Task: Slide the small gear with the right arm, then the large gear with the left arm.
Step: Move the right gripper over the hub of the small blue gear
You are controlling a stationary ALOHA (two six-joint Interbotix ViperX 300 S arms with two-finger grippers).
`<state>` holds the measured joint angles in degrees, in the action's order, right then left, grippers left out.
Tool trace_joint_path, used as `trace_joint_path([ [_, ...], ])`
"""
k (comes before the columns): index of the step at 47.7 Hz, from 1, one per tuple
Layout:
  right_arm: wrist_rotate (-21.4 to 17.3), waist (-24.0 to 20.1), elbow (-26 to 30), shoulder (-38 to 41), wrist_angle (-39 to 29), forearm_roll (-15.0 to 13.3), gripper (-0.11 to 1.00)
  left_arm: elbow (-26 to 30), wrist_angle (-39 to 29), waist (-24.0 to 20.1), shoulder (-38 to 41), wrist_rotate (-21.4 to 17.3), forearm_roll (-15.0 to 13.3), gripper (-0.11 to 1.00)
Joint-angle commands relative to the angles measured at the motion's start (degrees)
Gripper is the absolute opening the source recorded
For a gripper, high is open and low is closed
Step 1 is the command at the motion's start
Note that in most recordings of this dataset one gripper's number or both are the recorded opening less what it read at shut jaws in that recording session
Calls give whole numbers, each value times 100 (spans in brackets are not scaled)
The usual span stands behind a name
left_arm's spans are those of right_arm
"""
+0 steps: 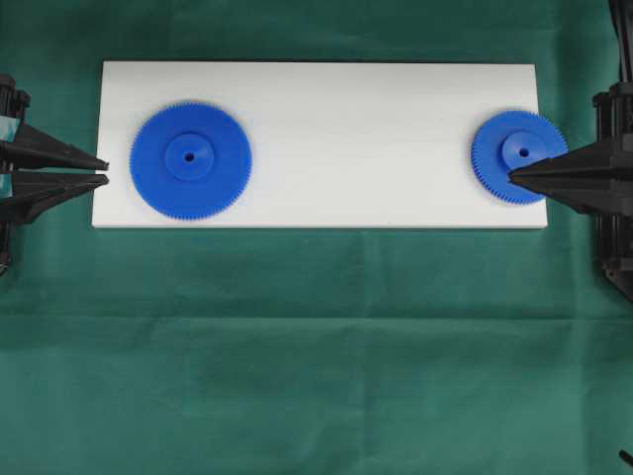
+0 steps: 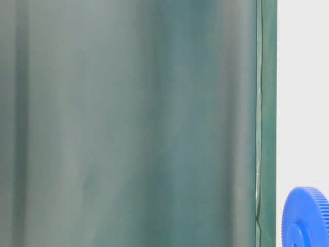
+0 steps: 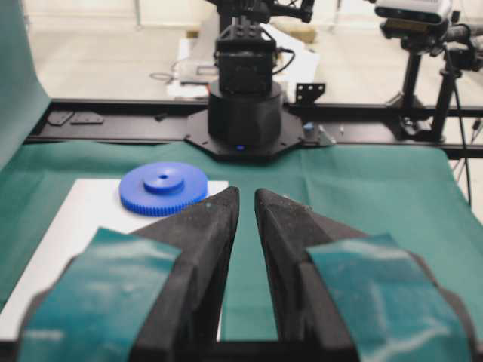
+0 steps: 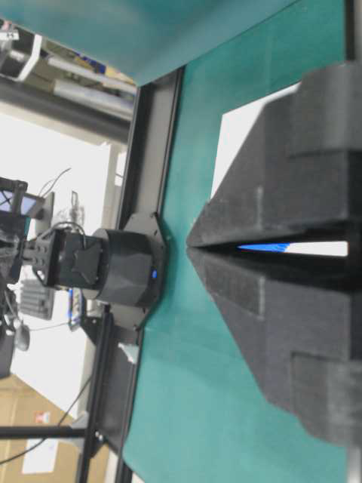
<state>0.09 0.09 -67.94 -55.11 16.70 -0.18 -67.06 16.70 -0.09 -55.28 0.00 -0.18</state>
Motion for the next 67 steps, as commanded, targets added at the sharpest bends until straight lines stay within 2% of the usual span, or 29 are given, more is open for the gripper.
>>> trace_joint_path([
  [1,-18,26,70,18,53,0,50,-9,35,-9,9,62,-114,24],
  [3,-18,44,53,9,53,9,50,-18,35,-9,9,70,-105,22],
  [6,-18,114,18,9,62,9,50,-53,35,-9,9,97,-105,9],
  [9,-18,202,-18,9,62,9,50,-88,35,-9,0,97,-114,0],
  [18,-18,545,-62,0,44,9,50,-123,35,-35,-18,97,-105,0],
  [32,-35,1608,-35,-185,-211,9,50,-185,26,-492,-88,105,-114,0],
  [40,-185,1740,-18,-220,-413,9,50,-185,9,-501,-88,105,-114,0],
  [44,-220,1767,26,-255,-826,9,50,-185,9,-501,-88,105,-114,0],
  [52,-237,1969,176,-466,-2241,9,50,-193,9,-501,-88,123,-114,0],
  [61,-439,2602,167,-650,-3393,-9,50,-185,9,-510,-62,264,-114,0],
  [67,-633,2848,62,-580,-3814,-88,50,-193,9,-501,-18,308,-114,0],
])
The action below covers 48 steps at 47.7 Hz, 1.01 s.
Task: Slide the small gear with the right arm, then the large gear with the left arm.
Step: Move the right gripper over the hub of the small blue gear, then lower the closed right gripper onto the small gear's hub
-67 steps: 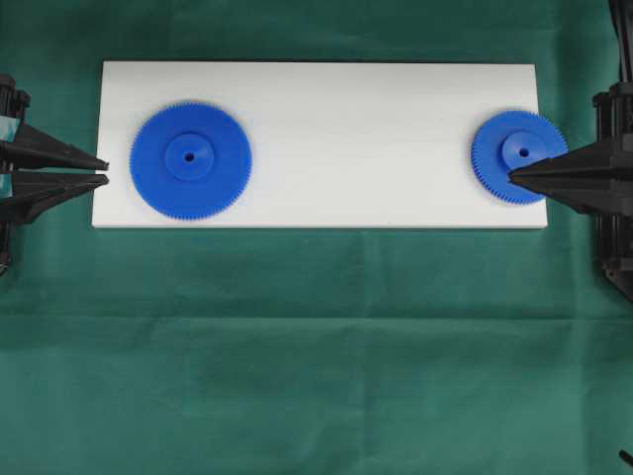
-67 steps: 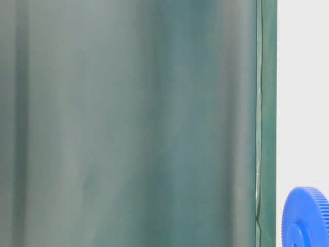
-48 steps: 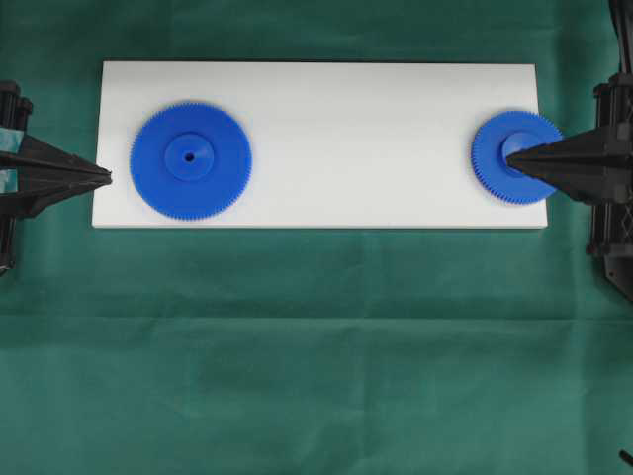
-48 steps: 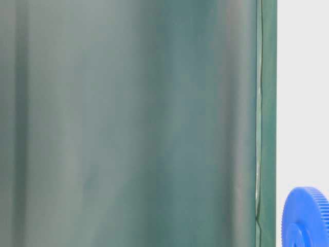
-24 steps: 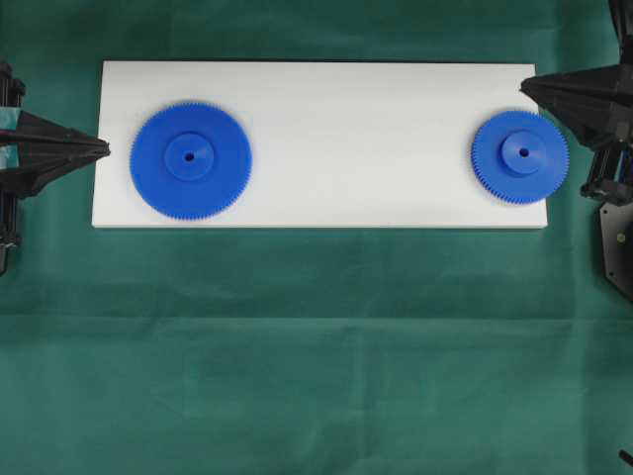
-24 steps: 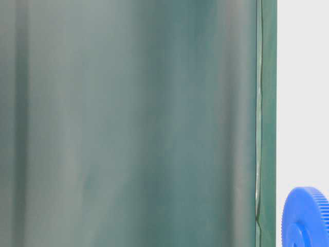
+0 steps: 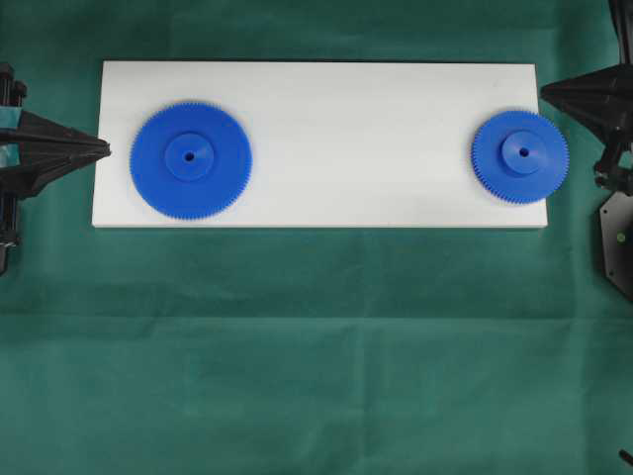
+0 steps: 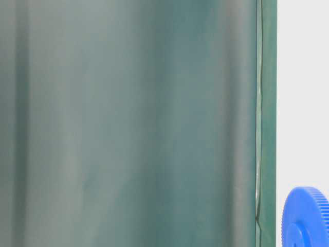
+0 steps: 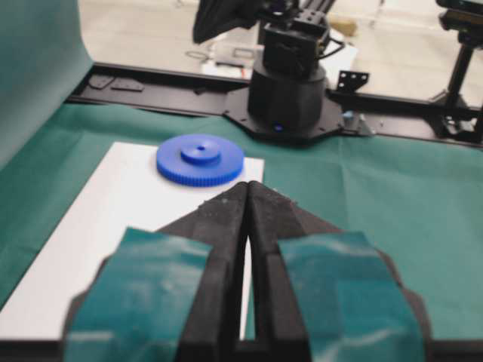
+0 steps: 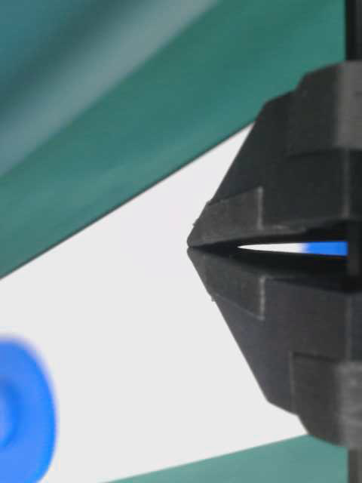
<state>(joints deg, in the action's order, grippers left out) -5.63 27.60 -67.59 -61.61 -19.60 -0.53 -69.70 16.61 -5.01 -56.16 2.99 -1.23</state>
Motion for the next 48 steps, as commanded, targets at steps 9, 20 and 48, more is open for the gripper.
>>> trace_joint_path([
  [9,-246,97,-176,220,-237,-141,50,62,18,-9,79,18,-9,0],
  [20,-308,97,-229,246,-290,-149,50,62,26,-9,88,26,-9,0],
  [48,-694,97,-193,1468,-686,-105,50,44,53,-18,88,88,-9,0],
])
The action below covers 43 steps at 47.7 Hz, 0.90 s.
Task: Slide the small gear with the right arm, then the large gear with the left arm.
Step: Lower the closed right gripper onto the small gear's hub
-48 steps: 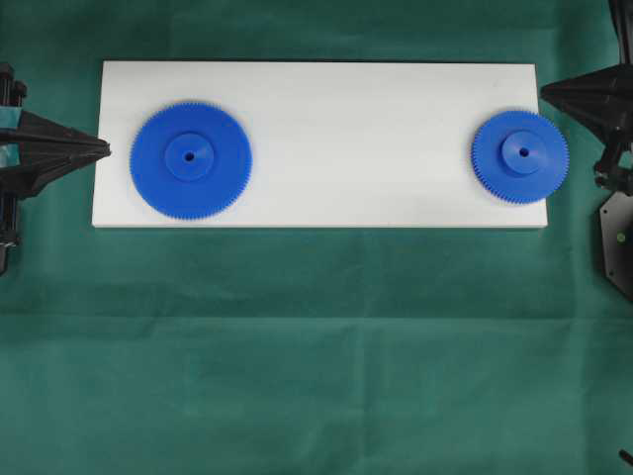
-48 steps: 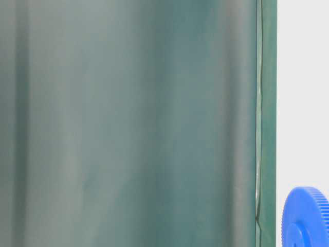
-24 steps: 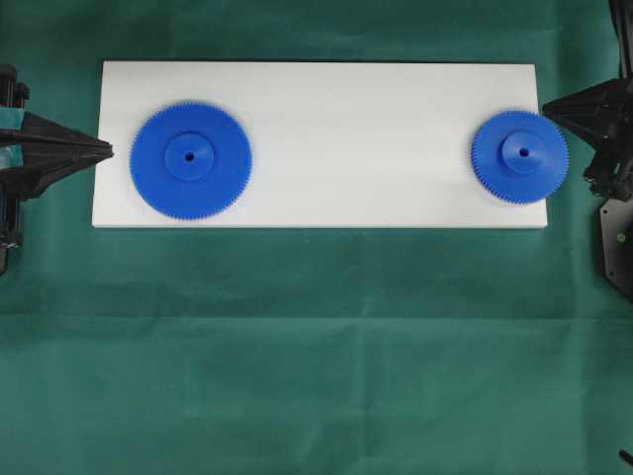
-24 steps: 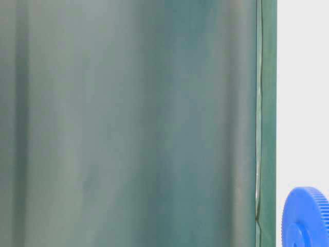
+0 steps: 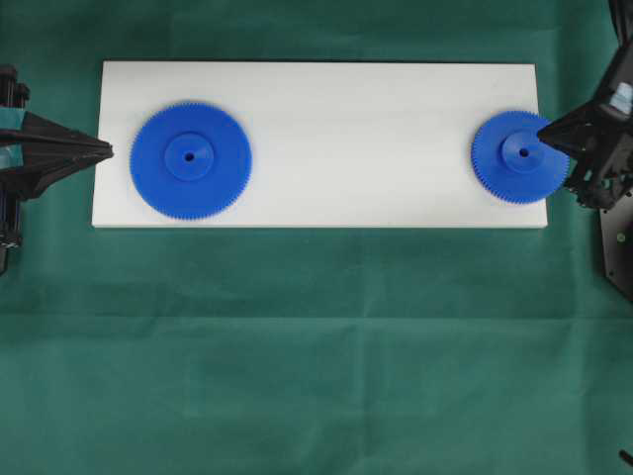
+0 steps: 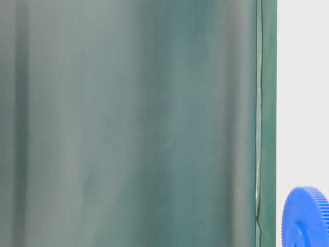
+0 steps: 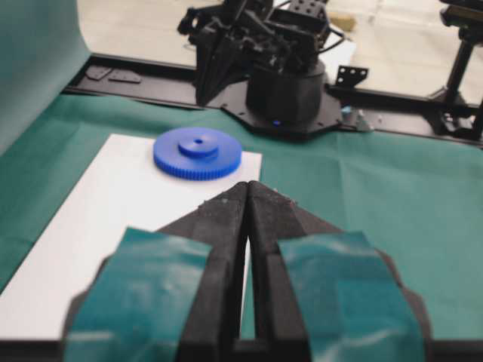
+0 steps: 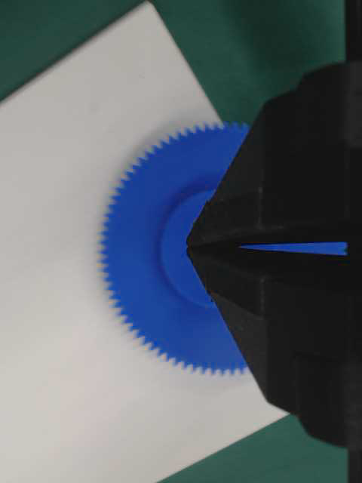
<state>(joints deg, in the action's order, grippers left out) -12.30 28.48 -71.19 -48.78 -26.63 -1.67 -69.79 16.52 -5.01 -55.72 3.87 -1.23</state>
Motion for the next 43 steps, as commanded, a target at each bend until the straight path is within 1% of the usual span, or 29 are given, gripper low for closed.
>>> trace_joint_path([
  [1,-44,9,176,237,26,9,50,53,62,-18,44,0,-9,0],
  [10,-211,9,211,694,158,9,50,18,62,-18,44,62,-9,0],
  [20,-264,9,167,958,404,26,50,-18,62,-18,44,70,-9,0],
  [25,-272,9,141,1099,422,70,50,-18,62,-9,35,70,-9,0],
  [34,-413,9,123,1380,431,70,50,-26,62,-9,35,70,-9,0],
  [43,-475,9,53,1547,677,70,50,-35,70,-9,44,70,-9,0],
])
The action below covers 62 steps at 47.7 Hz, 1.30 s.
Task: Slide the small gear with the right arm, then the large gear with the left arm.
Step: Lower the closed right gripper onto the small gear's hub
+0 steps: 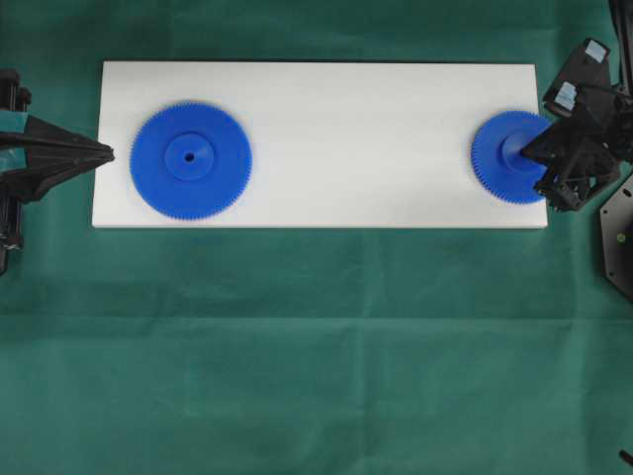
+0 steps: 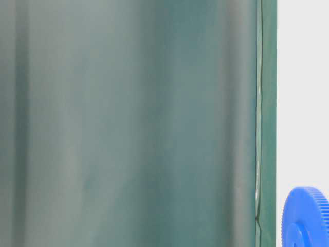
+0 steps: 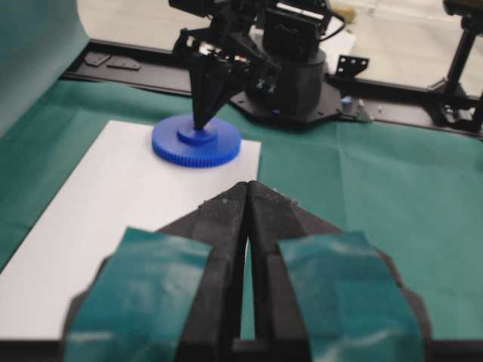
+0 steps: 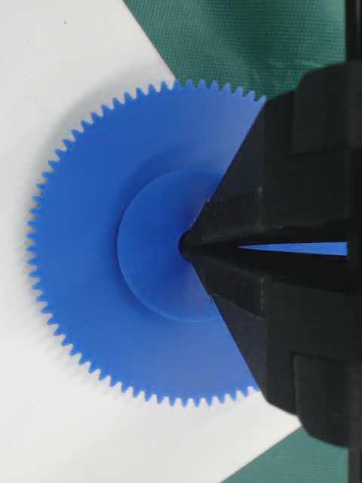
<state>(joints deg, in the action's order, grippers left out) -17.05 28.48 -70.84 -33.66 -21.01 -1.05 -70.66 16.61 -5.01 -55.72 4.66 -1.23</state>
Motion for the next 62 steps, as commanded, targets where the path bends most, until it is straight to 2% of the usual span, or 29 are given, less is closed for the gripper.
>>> trace_joint_path([
  [1,0,9,18,44,132,9,50,53,53,-9,44,-9,-9,0],
  [21,-9,0,-35,88,176,9,50,44,62,-18,35,-9,-9,0],
  [33,-9,0,-9,519,255,9,50,44,53,-9,44,-9,-9,0],
  [49,-9,-132,88,686,264,9,50,-9,62,-18,26,158,-9,0],
  [56,-44,-316,114,721,387,26,50,-9,53,-9,9,158,-9,0],
  [62,-246,-571,185,914,624,26,50,-9,62,-9,9,158,-9,0],
])
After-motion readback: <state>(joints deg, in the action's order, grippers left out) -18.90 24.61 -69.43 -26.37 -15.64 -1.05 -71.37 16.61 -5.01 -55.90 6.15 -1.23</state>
